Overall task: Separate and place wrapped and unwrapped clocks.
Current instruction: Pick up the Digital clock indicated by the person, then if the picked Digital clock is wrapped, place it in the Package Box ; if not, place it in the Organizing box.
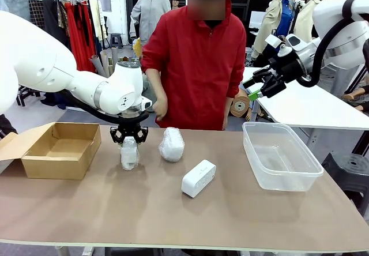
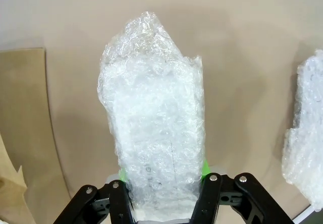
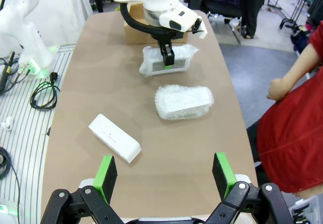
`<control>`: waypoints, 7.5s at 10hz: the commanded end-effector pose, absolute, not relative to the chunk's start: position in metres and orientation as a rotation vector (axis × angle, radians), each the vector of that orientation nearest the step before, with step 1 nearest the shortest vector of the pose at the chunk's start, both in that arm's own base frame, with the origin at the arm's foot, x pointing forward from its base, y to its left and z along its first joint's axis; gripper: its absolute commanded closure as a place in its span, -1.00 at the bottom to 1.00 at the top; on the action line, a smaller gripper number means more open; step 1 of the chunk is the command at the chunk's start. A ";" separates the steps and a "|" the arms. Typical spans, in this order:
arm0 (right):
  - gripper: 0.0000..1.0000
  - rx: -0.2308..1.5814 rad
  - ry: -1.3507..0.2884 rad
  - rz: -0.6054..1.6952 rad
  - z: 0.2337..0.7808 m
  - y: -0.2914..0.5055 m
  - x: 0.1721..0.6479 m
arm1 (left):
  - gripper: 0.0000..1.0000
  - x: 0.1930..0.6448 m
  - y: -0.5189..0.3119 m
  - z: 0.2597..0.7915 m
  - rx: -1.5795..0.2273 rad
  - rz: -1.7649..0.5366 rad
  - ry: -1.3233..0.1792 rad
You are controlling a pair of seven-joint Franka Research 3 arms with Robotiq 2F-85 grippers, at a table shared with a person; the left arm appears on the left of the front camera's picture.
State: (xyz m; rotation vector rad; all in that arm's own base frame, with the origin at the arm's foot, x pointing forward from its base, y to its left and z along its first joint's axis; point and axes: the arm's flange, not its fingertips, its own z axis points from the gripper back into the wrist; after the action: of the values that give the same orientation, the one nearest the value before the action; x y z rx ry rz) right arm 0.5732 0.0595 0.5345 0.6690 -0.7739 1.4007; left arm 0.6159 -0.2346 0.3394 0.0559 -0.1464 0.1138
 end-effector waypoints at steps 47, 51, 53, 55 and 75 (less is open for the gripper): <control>-1.00 0.667 -0.776 1.402 0.536 0.060 0.573 | 1.00 0.574 -0.220 0.632 0.013 -0.355 -0.315; -1.00 0.667 -0.776 1.402 0.536 0.060 0.573 | 1.00 0.583 -0.190 0.630 0.054 -0.310 -0.327; -1.00 0.667 -0.776 1.402 0.536 0.060 0.573 | 1.00 0.589 -0.164 0.622 0.098 -0.237 -0.348; -1.00 0.667 -0.776 1.402 0.536 0.060 0.573 | 1.00 0.596 -0.135 0.614 0.159 -0.211 -0.364; -1.00 0.667 -0.776 1.402 0.536 0.060 0.573 | 1.00 0.603 -0.035 0.472 0.180 0.041 -0.138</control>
State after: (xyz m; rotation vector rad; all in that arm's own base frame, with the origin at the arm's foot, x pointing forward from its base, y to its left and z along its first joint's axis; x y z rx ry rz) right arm 0.5733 0.0595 0.5343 0.6692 -0.7736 1.4005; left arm 0.6026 -0.0379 0.4702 0.1649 -0.1359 0.0448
